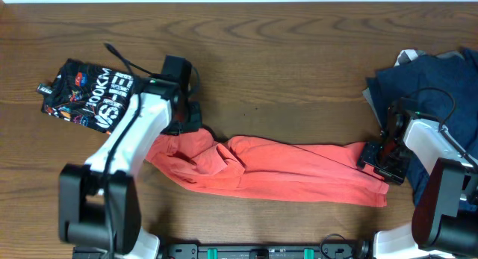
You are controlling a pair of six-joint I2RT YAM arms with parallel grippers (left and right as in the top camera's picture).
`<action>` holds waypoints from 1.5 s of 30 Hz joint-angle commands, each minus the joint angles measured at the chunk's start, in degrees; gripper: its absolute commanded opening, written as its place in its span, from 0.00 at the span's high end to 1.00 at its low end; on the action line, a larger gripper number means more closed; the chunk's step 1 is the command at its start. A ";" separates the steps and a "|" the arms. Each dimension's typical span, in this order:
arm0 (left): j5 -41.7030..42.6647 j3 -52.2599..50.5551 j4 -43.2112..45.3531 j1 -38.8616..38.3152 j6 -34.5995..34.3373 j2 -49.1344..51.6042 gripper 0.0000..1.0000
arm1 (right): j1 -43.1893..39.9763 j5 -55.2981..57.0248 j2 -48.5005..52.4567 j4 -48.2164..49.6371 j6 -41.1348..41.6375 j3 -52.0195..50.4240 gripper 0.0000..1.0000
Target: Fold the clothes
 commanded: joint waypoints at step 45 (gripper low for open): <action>7.93 0.42 9.77 26.86 -5.14 1.75 0.40 | -0.28 -0.31 4.00 5.97 -0.39 -2.95 0.31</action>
